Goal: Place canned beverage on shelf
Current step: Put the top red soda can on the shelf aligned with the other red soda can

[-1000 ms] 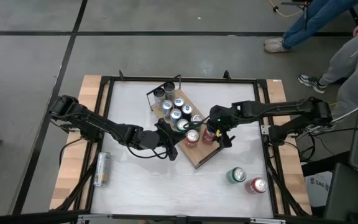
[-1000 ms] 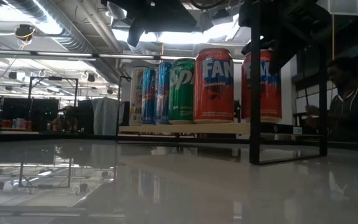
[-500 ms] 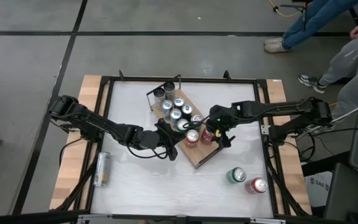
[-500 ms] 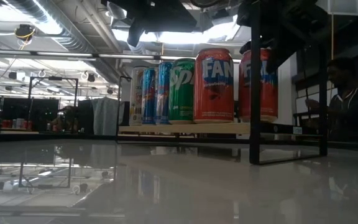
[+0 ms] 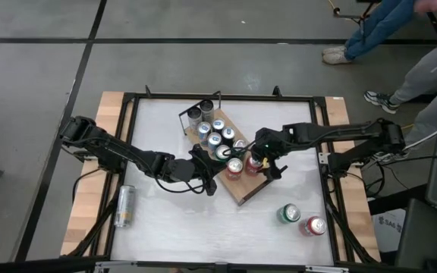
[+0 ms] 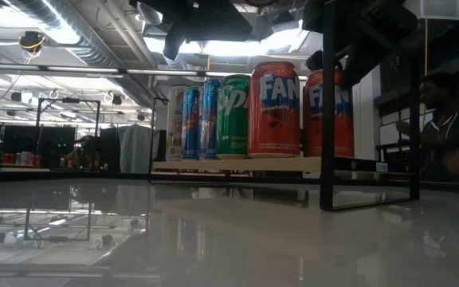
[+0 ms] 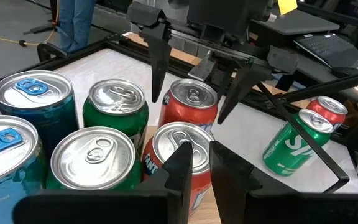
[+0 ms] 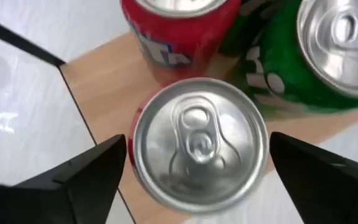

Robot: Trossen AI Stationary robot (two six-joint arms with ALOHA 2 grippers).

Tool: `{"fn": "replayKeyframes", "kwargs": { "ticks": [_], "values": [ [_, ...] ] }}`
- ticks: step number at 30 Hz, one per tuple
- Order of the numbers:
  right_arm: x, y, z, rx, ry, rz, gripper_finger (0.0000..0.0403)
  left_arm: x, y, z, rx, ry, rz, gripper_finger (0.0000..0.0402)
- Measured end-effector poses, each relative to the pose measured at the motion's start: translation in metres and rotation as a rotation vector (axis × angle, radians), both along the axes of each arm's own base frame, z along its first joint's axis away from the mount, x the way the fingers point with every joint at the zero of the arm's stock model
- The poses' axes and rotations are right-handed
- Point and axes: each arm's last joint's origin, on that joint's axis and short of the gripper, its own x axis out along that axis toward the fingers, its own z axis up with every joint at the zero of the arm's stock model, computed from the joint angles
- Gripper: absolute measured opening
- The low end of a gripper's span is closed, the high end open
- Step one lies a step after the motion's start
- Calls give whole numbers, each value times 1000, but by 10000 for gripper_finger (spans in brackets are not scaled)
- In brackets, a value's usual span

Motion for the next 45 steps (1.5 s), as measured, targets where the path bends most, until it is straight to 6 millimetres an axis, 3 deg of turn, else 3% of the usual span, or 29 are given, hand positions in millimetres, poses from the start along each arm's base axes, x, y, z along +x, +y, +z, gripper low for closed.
{"fn": "replayKeyframes", "kwargs": {
  "ticks": [9,15,27,45],
  "values": [
    [-8,-1,25,-48,93,-22,383,0,0,0,0,0,0,49],
    [-11,-1,22,-49,147,-21,383,0,0,0,1,0,-1,49],
    [-6,-4,22,-141,117,-71,383,0,0,0,2,1,-1,49],
    [6,-5,15,-142,97,-71,383,0,0,-1,3,8,-1,49]
  ]
}}
